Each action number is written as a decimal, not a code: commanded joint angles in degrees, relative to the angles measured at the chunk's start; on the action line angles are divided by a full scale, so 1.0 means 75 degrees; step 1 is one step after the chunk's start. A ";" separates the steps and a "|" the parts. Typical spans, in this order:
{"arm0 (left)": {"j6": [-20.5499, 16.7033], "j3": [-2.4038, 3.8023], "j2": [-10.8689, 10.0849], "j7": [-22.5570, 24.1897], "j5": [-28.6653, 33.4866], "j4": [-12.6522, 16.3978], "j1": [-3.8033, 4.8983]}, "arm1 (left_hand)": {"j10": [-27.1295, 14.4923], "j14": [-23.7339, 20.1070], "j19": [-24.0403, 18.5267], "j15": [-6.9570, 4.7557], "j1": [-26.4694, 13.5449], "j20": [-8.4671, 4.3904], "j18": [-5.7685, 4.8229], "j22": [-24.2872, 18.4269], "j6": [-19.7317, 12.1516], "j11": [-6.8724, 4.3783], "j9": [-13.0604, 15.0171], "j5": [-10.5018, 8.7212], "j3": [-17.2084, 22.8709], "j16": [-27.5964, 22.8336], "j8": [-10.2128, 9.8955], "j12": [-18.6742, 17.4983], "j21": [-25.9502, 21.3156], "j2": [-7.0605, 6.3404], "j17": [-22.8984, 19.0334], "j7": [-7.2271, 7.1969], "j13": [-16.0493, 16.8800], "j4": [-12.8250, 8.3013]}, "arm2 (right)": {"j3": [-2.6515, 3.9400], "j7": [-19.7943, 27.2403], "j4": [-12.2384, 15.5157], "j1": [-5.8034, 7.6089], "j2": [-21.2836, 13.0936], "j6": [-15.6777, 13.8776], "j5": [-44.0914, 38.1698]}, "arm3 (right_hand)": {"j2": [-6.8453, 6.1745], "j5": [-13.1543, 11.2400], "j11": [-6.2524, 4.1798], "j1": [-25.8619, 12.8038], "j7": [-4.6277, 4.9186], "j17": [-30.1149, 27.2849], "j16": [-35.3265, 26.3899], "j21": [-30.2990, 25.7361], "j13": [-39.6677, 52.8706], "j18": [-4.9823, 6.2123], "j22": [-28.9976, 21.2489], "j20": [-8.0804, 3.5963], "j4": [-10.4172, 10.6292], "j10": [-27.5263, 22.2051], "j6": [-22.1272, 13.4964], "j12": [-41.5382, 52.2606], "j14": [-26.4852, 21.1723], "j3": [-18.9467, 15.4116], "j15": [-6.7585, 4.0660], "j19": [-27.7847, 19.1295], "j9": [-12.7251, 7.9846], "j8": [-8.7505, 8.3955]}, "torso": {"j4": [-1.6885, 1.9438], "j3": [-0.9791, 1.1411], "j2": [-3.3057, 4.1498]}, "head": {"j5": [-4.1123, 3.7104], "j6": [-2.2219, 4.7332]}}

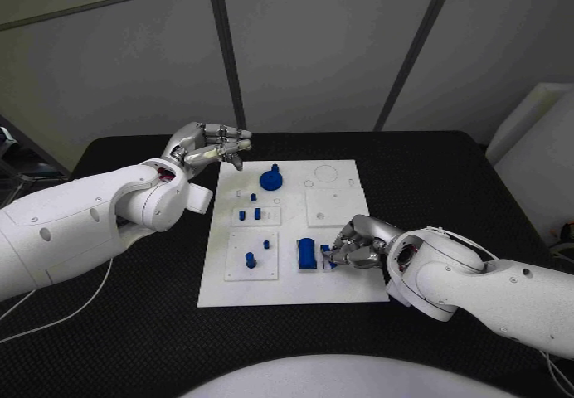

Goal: Assemble the parts on the task board

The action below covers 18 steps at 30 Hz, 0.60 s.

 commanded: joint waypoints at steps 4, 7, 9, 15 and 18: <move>0.0108 0.0006 0.0000 -0.0006 0.0020 0.0007 0.0012 | -0.0057 -0.0040 0.0001 0.0004 0.0030 0.0022 -0.0135 -0.0012 -0.0044 -0.0015 0.0000 -0.0019 -0.0027 -0.0027 0.0044 0.0024 -0.0050 0.0061 -0.0007 0.0021 -0.0007 -0.0029 | -0.0009 -0.0101 -0.0030 -0.0003 0.0053 0.0182 0.0055 | -0.0027 0.0061 -0.0001 -0.0237 -0.0008 0.1325 0.0033 0.0012 0.0009 -0.0047 -0.0005 0.0002 0.0027 0.0033 0.0054 0.0025 0.0661 -0.0128 -0.0050 0.0027 0.0044 0.0030 | -0.0007 0.0000 0.0005 | 0.0003 0.0019; 0.0121 0.0006 0.0005 -0.0014 0.0020 0.0003 0.0012 | -0.0064 -0.0042 0.0002 0.0007 0.0023 0.0023 -0.0136 -0.0016 -0.0047 -0.0011 0.0000 -0.0021 -0.0031 -0.0028 0.0047 0.0032 -0.0052 0.0066 -0.0012 0.0024 -0.0009 -0.0023 | -0.0009 -0.0089 -0.0032 -0.0003 0.0080 0.0187 0.0055 | -0.0072 0.0461 0.0005 -0.0598 -0.0004 0.1325 0.0032 0.0010 0.0025 -0.0049 0.0000 0.0002 0.0028 0.0041 0.0052 0.0033 0.0660 -0.0372 -0.0044 0.0027 0.0090 0.0042 | -0.0005 0.0005 0.0010 | 0.0010 0.0017; 0.0129 0.0006 0.0005 -0.0019 0.0020 0.0001 0.0012 | -0.0064 -0.0042 0.0002 0.0007 0.0023 0.0023 -0.0136 -0.0016 -0.0047 -0.0011 0.0000 -0.0021 -0.0031 -0.0028 0.0047 0.0032 -0.0052 0.0066 -0.0012 0.0024 -0.0009 -0.0023 | -0.0009 -0.0077 -0.0030 -0.0003 0.0092 0.0195 0.0055 | -0.0086 0.0509 0.0010 -0.0783 0.0001 0.1321 0.0030 0.0002 0.0033 -0.0048 -0.0006 0.0004 0.0042 0.0044 0.0050 0.0037 0.0660 -0.0518 -0.0042 0.0022 0.0110 0.0044 | -0.0006 0.0006 0.0012 | 0.0011 0.0018; 0.0138 0.0006 0.0001 -0.0029 0.0020 -0.0004 0.0012 | -0.0064 -0.0042 0.0002 0.0007 0.0023 0.0023 -0.0136 -0.0016 -0.0047 -0.0011 0.0000 -0.0021 -0.0031 -0.0028 0.0047 0.0032 -0.0052 0.0066 -0.0012 0.0024 -0.0009 -0.0023 | -0.0009 -0.0029 -0.0017 -0.0003 0.0099 0.0196 0.0055 | 0.0001 0.0213 0.0005 -0.1324 -0.0012 0.1317 0.0026 -0.0007 0.0053 -0.0045 -0.0004 0.0008 0.0051 0.0051 0.0060 0.0043 0.0659 -0.0916 -0.0045 0.0019 0.0168 0.0053 | -0.0006 0.0001 0.0006 | 0.0010 -0.0005; 0.0144 0.0006 0.0001 -0.0031 0.0020 -0.0005 0.0012 | -0.0069 -0.0044 0.0001 0.0009 0.0016 0.0024 -0.0137 -0.0018 -0.0050 -0.0009 -0.0001 -0.0021 -0.0035 -0.0029 0.0047 0.0034 -0.0054 0.0067 -0.0014 0.0026 -0.0010 -0.0018 | -0.0009 -0.0006 -0.0004 -0.0004 0.0087 0.0185 0.0055 | 0.0031 0.0176 -0.0001 -0.1403 -0.0021 0.1305 0.0019 -0.0015 0.0057 -0.0042 -0.0012 0.0005 0.0053 0.0052 0.0071 0.0043 0.0656 -0.0997 -0.0049 0.0013 0.0189 0.0064 | -0.0004 0.0003 0.0007 | 0.0009 -0.0004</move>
